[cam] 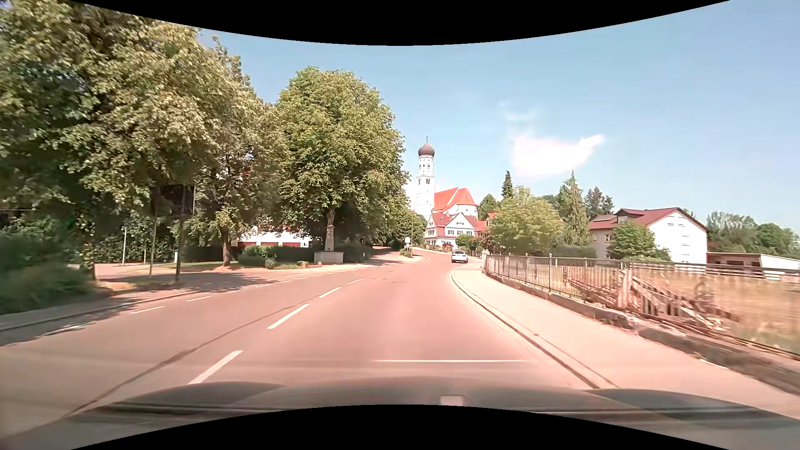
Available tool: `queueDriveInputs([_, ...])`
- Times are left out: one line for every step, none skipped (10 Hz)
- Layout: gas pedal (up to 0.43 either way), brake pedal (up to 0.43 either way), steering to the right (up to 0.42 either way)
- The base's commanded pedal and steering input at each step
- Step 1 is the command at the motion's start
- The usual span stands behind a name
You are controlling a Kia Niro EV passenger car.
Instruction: Follow the waypoints while adhering to traffic rules and regulations
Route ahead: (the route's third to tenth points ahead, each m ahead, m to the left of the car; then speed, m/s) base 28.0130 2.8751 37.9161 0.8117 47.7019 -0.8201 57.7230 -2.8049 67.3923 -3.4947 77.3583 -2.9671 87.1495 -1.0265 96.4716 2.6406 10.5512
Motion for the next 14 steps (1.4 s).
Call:
queueDriveInputs([0.228, 0.000, -0.005])
queueDriveInputs([0.228, 0.000, -0.004])
queueDriveInputs([0.228, 0.000, -0.004])
queueDriveInputs([0.228, 0.000, -0.003])
queueDriveInputs([0.220, 0.000, -0.001])
queueDriveInputs([0.209, 0.000, 0.004])
queueDriveInputs([0.197, 0.000, 0.010])
queueDriveInputs([0.197, 0.000, 0.017])
queueDriveInputs([0.197, 0.000, 0.024])
queueDriveInputs([0.189, 0.000, 0.028])
queueDriveInputs([0.189, 0.000, 0.032])
queueDriveInputs([0.189, 0.000, 0.033])
queueDriveInputs([0.189, 0.000, 0.034])
queueDriveInputs([0.189, 0.000, 0.034])
